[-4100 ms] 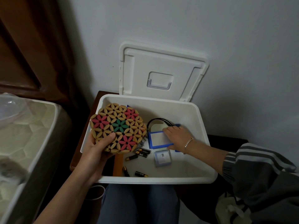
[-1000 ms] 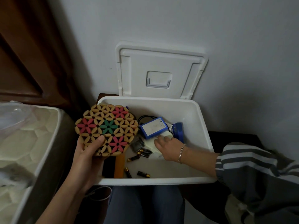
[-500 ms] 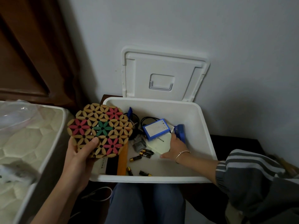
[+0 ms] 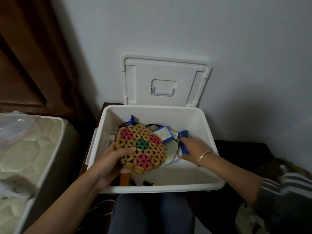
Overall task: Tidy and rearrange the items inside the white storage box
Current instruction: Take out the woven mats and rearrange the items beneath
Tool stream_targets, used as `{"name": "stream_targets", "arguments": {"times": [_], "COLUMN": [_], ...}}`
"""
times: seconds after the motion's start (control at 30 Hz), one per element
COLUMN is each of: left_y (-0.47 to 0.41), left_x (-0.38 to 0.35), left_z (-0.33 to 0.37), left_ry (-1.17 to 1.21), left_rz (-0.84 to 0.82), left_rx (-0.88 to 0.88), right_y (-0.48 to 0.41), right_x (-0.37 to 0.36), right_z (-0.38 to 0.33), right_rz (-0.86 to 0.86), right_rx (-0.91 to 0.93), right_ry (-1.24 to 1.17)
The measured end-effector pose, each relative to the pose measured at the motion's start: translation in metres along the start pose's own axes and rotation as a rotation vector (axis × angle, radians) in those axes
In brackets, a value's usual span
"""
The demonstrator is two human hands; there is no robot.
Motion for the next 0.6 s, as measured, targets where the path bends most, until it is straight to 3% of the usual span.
{"name": "stream_targets", "arguments": {"times": [0.1, 0.17, 0.33, 0.6], "left_y": [-0.021, -0.034, -0.054, -0.082], "left_x": [-0.026, -0.039, -0.067, -0.091], "left_z": [-0.020, -0.033, -0.056, -0.093], "left_ry": [-0.010, -0.042, -0.088, -0.194], "left_rz": [-0.082, -0.083, -0.120, -0.100], "left_rx": [0.253, 0.376, 0.522, 0.696], "right_y": [0.023, 0.033, 0.031, 0.031], "right_x": [0.036, 0.045, 0.025, 0.026], "right_z": [0.024, 0.044, 0.064, 0.062], "right_rz": [0.293, 0.356, 0.213, 0.293], "right_rx": [0.007, -0.091, -0.300, -0.338], "right_ry": [0.039, 0.046, -0.561, -0.513]}}
Point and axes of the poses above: each hand's wrist, its own y-axis away from the middle knuckle, its own x-axis out of the back of the hand, z = x × y, the point moved 6 cm from there along -y, towards the middle knuckle, and after that the axes turned 2 degrees about -z, right-handed, at the moved point
